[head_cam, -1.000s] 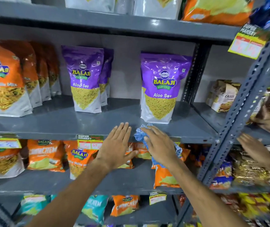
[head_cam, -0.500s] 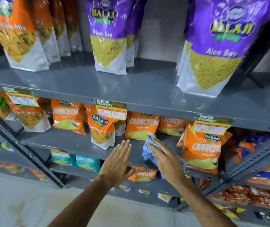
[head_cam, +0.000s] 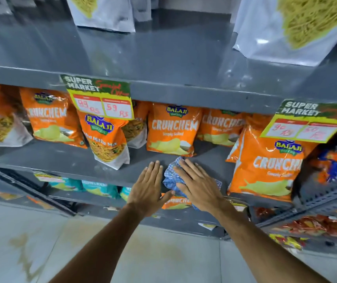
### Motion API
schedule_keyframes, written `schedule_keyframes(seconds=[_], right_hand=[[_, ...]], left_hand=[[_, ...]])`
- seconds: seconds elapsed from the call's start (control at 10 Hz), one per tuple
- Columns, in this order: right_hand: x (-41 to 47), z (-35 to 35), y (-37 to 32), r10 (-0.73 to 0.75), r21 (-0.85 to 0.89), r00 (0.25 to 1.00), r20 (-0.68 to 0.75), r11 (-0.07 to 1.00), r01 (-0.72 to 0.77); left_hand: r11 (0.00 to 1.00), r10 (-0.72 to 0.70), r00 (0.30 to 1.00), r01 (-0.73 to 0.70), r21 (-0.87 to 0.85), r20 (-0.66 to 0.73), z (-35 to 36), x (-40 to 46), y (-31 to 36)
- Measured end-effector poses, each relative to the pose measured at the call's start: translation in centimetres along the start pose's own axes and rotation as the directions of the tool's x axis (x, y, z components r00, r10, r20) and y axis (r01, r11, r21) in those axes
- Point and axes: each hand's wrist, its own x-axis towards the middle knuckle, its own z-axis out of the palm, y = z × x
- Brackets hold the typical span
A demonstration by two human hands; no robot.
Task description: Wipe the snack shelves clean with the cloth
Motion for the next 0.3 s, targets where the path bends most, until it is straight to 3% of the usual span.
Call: schedule_keyframes(seconds=[0.2,0.3], right_hand=[[0.2,-0.7,-0.3,0.063,0.029,0.992,0.108,0.997,-0.066],[-0.6,-2.6,-1.5,0.045,0.095,0.997,0.067,0.994,-0.051]], left_hand=[[0.995,-0.038,0.998,0.034,0.094,0.049,0.1,-0.2,0.1],[0.999,-0.002,0.998,0.004,0.032,-0.068,-0.6,-0.9,0.7]])
